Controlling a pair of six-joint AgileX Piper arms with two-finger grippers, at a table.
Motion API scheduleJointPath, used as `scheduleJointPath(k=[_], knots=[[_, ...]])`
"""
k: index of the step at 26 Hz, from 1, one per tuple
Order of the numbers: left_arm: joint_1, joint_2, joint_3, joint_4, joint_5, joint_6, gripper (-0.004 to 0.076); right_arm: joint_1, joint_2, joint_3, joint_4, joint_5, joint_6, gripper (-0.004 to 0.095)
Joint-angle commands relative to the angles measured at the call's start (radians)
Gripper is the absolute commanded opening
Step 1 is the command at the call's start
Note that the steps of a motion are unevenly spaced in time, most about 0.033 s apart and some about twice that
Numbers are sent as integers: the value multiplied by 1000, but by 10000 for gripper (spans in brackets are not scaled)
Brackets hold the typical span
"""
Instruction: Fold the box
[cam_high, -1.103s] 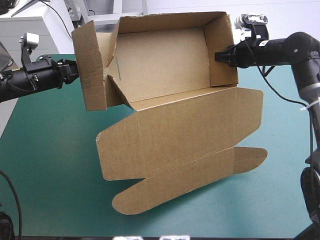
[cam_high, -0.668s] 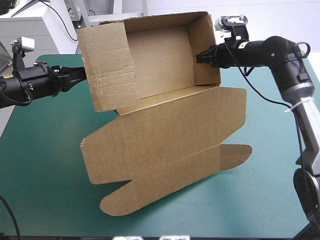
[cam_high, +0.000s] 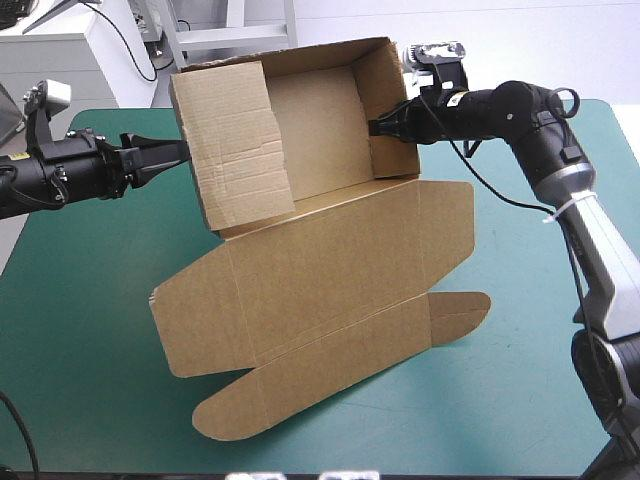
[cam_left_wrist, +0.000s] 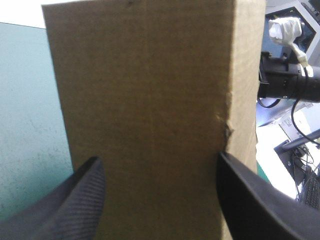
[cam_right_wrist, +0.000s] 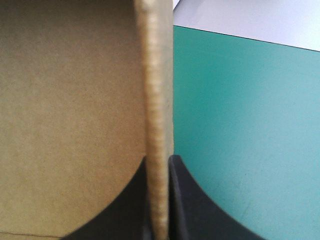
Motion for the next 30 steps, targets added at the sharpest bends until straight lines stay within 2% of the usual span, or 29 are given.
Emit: scheduleJointPath(k=[1,5,10,12,17,22,26,30], knots=[[-49,-23,-30,-48,44,-8,502,22,-39,-30,37,-84,14,-17],[-144,-23,-30,93,18,-25,501,39,-33,-30,5,-94,26,-13],[-207,-23,-30,198,-70,-103,473,47,-26,-30,-41,-84,54,-13],[-226,-23,-30,246,-83,-138,459,61,-26,-30,-92,-90,69,-13],[-304,-20,-30,429,-173,-259,459,130,-26,-31,-307,-106,159,0],[-364,-12,-30,604,-212,-410,459,178,-26,-31,-292,-141,168,0],[-448,39,-30,773,-178,-629,459,203,-26,-31,-279,-137,175,0],[-512,77,-30,849,-166,-706,459,203,-29,-33,-267,-133,190,0]])
